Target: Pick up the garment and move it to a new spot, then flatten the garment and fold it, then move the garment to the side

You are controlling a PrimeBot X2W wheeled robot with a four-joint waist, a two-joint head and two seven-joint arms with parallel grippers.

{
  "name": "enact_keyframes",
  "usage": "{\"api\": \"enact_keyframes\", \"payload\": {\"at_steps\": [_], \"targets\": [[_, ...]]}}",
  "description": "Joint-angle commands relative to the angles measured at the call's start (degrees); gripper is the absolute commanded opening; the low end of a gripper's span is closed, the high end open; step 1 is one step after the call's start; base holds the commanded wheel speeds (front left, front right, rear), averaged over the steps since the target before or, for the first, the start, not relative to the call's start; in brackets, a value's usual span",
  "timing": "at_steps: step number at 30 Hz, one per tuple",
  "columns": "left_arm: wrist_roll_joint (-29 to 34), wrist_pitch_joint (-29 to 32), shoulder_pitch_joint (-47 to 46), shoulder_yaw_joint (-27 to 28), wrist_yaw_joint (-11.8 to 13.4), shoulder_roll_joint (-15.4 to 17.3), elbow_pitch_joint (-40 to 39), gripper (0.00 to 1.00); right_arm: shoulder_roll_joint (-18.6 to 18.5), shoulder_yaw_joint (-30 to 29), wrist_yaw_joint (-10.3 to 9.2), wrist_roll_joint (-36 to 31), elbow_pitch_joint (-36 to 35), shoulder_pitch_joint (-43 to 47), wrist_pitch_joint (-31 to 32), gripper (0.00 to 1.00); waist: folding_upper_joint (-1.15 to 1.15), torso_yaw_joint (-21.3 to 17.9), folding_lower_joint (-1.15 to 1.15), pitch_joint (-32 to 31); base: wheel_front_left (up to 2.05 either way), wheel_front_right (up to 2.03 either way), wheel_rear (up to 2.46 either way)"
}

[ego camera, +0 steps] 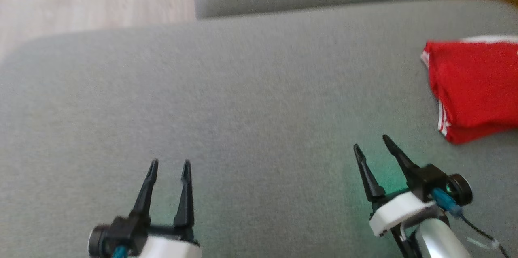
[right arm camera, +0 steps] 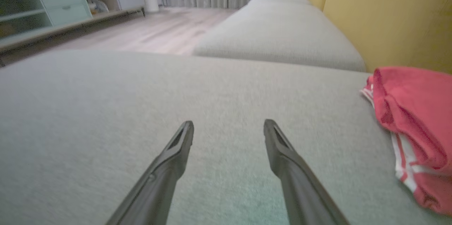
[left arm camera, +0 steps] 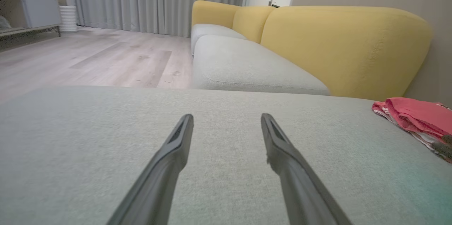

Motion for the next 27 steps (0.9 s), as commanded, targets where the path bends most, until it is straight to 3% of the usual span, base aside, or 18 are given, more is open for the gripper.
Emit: {"api": "enact_keyframes", "payload": {"at_steps": [1, 10, 27], "targets": [[-0.06, -0.29, -0.19, 2.0, 0.43, -0.11, -1.48, 1.0, 0.42, 0.28, -0.05, -0.48, -3.66, 0.27, -0.74, 1.0, 0.0, 2.12, 0.02, -4.27, 0.0, 0.0, 0.0], [-1.3, -0.29, 4.03, 5.11, 1.21, -0.11, -1.27, 1.0, 2.9, -4.81, -0.05, 0.71, -13.31, 8.83, -0.78, 1.0, 0.0, 2.49, 0.02, -8.42, 0.0, 0.0, 0.0], [-0.78, -0.29, 4.85, 5.11, 1.61, -0.11, -1.41, 1.0, 3.05, -4.69, -0.05, 1.87, -15.09, 10.33, -0.78, 1.0, 0.0, 1.6, 0.02, -9.38, 0.0, 0.0, 0.0]]}}
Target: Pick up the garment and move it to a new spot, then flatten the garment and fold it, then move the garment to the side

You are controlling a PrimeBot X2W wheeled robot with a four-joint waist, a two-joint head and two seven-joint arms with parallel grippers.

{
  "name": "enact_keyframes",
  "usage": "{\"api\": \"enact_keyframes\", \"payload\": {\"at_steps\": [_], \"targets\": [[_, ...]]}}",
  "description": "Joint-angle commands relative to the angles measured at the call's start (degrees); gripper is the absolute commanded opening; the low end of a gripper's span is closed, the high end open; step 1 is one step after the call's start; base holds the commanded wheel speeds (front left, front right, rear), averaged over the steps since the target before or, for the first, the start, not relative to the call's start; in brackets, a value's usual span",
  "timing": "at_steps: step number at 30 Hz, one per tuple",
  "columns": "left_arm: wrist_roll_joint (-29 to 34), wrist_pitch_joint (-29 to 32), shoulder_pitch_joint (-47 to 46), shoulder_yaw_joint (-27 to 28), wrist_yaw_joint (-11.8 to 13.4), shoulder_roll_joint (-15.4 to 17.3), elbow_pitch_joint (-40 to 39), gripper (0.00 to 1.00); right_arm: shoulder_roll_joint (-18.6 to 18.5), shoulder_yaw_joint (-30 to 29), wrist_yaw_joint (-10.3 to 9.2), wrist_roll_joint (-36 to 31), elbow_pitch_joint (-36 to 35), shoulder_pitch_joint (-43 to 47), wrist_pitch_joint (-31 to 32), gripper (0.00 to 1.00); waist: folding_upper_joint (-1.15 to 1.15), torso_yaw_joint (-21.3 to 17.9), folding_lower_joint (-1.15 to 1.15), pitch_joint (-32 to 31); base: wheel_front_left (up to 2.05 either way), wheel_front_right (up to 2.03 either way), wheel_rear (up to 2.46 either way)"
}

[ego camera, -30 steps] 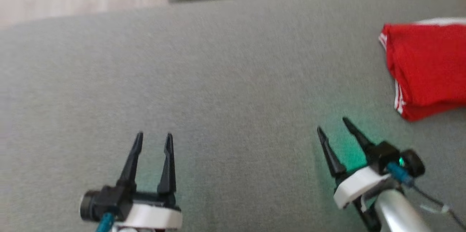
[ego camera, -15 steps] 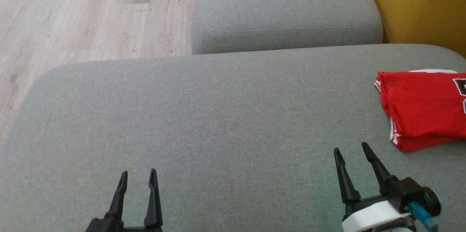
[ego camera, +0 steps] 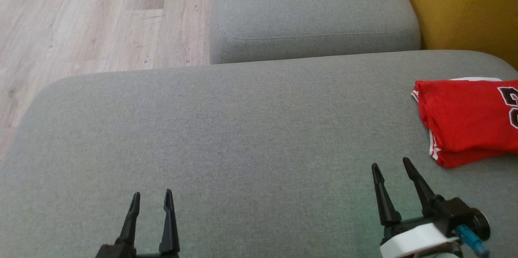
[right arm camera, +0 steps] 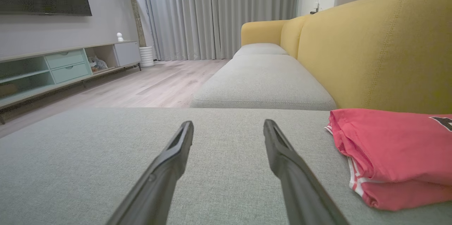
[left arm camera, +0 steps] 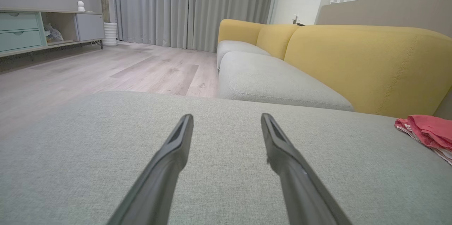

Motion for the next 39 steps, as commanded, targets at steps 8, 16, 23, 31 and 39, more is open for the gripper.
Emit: {"api": "enact_keyframes", "payload": {"at_steps": [8, 16, 23, 31, 39], "targets": [[0.04, 0.14, 0.42, -0.16, -0.09, -0.02, 2.58, 0.0, 0.01, 0.1, 0.0, 1.57, 2.18, 0.72, 0.15, 0.0, 0.0, -0.27, 0.0, 0.05, 0.0, 0.0, 0.0], [-5.3, 1.33, -0.61, 0.7, -0.66, 0.18, 2.7, 0.0, -0.37, -0.31, 0.0, 7.69, 2.14, -0.08, 1.19, 0.0, 0.0, -0.29, 0.0, 0.37, 0.0, 0.0, 0.0], [-9.9, 2.37, -1.57, 1.45, -1.21, 0.32, 2.94, 0.0, -0.63, -0.66, -0.01, 12.91, 2.18, -0.83, 2.1, 0.0, 0.0, -0.31, 0.0, 0.65, 0.0, 0.0, 0.0], [-15.13, 3.57, -2.65, 2.34, -1.83, 0.46, 3.17, 0.0, -0.86, -1.12, -0.01, 18.82, 2.13, -1.62, 3.17, 0.0, 0.0, -0.34, 0.0, 0.96, 0.0, 0.0, 0.0], [-20.33, 4.79, -3.69, 3.26, -2.45, 0.57, 3.26, 0.0, -1.06, -1.65, -0.01, 24.67, 2.08, -2.39, 4.29, 0.0, 0.0, -0.36, 0.0, 1.28, 0.0, 0.0, 0.0]]}}
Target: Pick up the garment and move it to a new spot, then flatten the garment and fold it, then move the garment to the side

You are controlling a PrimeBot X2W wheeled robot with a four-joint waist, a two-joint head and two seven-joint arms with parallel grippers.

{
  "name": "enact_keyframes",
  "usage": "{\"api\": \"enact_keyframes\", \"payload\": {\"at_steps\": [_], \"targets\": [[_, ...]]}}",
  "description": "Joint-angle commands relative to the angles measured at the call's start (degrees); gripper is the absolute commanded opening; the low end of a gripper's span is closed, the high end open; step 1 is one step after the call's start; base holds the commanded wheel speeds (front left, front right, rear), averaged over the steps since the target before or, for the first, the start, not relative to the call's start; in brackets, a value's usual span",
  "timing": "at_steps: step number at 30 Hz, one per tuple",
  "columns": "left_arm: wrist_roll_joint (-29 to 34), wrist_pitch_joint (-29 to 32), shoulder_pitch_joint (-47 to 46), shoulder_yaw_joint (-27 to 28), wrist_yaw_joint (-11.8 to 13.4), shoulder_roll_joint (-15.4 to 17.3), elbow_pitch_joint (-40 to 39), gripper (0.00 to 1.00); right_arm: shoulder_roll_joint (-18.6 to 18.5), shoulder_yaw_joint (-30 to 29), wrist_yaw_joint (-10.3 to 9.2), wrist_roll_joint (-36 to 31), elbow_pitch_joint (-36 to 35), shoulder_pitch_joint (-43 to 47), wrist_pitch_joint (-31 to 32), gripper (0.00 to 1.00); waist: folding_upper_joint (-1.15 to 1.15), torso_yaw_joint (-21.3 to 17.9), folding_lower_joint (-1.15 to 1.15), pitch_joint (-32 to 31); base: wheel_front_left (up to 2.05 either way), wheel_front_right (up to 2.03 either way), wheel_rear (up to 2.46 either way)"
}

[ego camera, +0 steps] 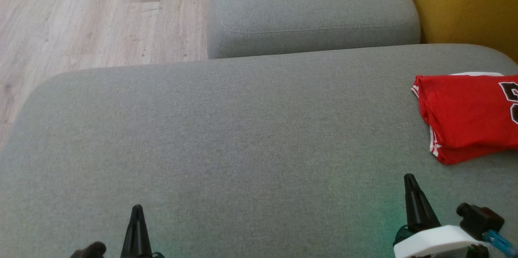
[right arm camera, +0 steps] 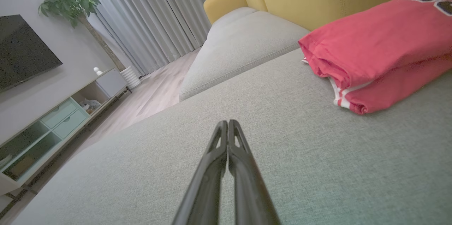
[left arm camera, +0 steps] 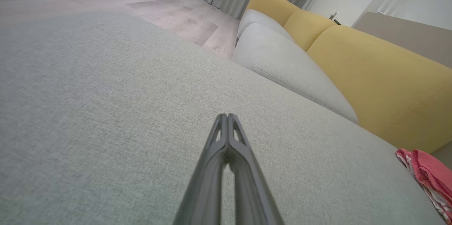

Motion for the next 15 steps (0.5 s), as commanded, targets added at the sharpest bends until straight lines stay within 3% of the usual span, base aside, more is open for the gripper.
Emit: {"api": "enact_keyframes", "payload": {"at_steps": [1, 15], "targets": [[-1.61, 0.31, -3.14, 1.26, -0.49, 0.36, -1.52, 0.0, -0.93, -0.18, -0.01, 1.93, -2.02, -3.18, 0.47, 0.0, 0.0, 0.0, 0.0, 0.05, 0.0, 0.0, 0.0], [-9.97, 2.36, -4.79, 2.84, -1.47, 0.48, -1.38, 0.0, -1.16, -1.14, -0.02, 11.33, -2.11, -4.43, 2.38, 0.0, 0.0, -0.04, 0.0, 0.57, 0.0, 0.0, 0.0]]}}
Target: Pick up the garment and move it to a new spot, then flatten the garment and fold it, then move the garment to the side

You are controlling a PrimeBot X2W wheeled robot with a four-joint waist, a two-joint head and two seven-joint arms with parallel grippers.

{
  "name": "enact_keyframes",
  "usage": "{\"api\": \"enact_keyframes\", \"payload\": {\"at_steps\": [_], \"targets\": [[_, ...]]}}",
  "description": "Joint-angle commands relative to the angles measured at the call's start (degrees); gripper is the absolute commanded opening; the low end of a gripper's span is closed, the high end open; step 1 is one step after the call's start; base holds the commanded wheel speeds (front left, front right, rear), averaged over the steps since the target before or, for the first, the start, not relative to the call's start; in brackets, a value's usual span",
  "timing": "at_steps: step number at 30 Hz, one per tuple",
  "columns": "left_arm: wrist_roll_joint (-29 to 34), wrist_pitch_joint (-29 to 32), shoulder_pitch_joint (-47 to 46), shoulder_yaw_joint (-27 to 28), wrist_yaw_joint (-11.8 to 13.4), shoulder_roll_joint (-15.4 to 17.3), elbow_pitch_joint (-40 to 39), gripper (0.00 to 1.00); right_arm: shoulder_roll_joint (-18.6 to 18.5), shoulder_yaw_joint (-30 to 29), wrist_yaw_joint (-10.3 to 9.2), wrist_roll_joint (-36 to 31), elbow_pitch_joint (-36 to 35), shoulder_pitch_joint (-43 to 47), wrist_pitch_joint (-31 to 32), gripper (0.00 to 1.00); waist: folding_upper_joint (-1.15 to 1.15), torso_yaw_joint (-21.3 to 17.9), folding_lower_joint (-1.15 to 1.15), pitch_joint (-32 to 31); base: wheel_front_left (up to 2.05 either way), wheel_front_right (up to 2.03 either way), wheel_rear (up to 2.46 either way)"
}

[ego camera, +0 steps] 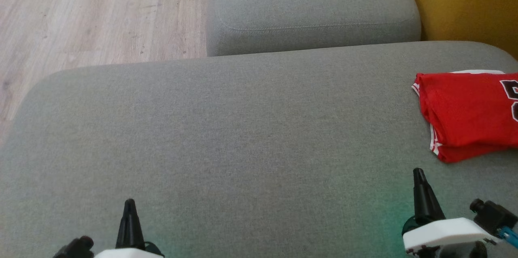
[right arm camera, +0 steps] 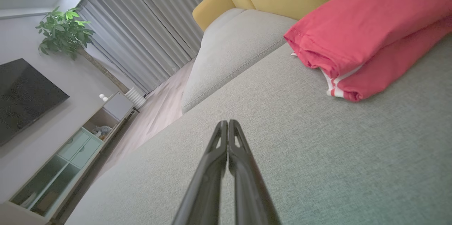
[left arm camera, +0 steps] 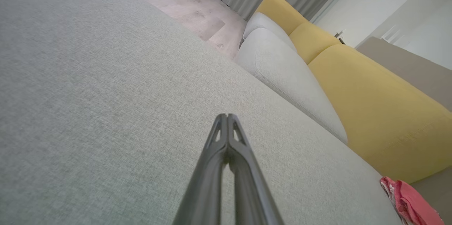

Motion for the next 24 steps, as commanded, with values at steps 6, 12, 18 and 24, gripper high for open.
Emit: {"api": "enact_keyframes", "payload": {"at_steps": [6, 12, 18, 24], "targets": [[-5.53, 1.47, -3.86, 2.35, -0.93, 0.5, -1.58, 0.0, -1.12, -0.54, -0.02, 6.33, -2.1, -3.8, 1.09, 0.0, 0.0, -0.02, 0.0, 0.3, 0.0, 0.0, 0.0], [-9.37, 2.45, -4.63, 3.12, -1.38, 0.53, -1.49, 0.0, -1.18, -1.05, -0.03, 10.62, -2.13, -4.38, 2.03, 0.0, 0.0, -0.04, 0.0, 0.54, 0.0, 0.0, 0.0], [-13.19, 3.44, -5.41, 3.9, -1.84, 0.54, -1.4, 0.0, -1.23, -1.58, -0.03, 14.9, -2.17, -4.96, 2.97, 0.0, 0.0, -0.06, 0.0, 0.77, 0.0, 0.0, 0.0], [-17.0, 4.44, -6.19, 4.69, -2.29, 0.55, -1.31, 0.0, -1.27, -2.12, -0.03, 19.16, -2.2, -5.55, 3.93, 0.0, 0.0, -0.08, 0.0, 1.01, 0.0, 0.0, 0.0]]}}
